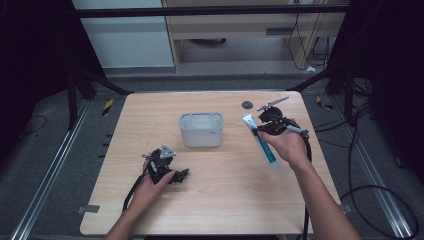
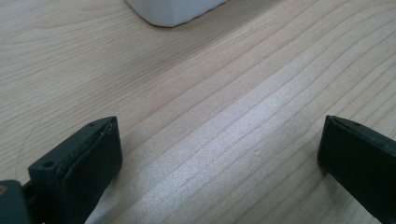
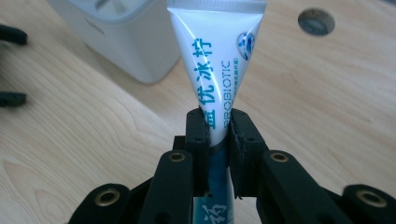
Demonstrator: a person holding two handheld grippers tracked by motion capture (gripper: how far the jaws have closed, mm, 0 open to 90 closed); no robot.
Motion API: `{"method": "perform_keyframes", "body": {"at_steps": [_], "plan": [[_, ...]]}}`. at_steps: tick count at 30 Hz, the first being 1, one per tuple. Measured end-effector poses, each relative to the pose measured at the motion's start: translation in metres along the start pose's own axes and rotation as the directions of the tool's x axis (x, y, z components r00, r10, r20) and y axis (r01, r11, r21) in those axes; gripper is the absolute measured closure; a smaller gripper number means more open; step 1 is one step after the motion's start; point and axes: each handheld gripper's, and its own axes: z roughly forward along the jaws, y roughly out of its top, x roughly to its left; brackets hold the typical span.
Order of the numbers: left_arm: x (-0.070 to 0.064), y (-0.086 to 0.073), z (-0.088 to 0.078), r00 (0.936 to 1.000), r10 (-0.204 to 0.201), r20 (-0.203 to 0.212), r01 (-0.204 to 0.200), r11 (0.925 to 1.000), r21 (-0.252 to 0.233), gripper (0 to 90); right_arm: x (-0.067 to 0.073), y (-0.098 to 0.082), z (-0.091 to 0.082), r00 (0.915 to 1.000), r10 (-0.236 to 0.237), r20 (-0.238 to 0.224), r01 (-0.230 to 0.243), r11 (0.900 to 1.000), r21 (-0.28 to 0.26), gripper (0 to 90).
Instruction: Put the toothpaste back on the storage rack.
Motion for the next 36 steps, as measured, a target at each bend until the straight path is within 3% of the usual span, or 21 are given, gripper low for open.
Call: {"method": "perform_keyframes", "body": {"at_steps": [10, 27, 36], "plan": [[0.000, 0.000, 0.000, 1.0000, -0.006, 0.001, 0.006, 1.0000, -0.003, 0.0, 0.007, 0.018, -0.016, 1.0000, 0.000, -0.008, -0.001, 0.989, -0.147, 79.5], [0.000, 0.000, 0.000, 1.0000, -0.002, 0.001, 0.002, 1.0000, -0.002, 0.0, 0.015, 0.039, -0.027, 0.9994, 0.034, 0.010, -0.030, 0.966, -0.256, 79.4], [0.000, 0.000, 0.000, 1.0000, -0.002, 0.001, 0.002, 1.0000, -0.002, 0.0, 0.025, 0.055, -0.034, 0.9970, 0.055, 0.054, -0.034, 0.941, -0.338, 79.3]]}}
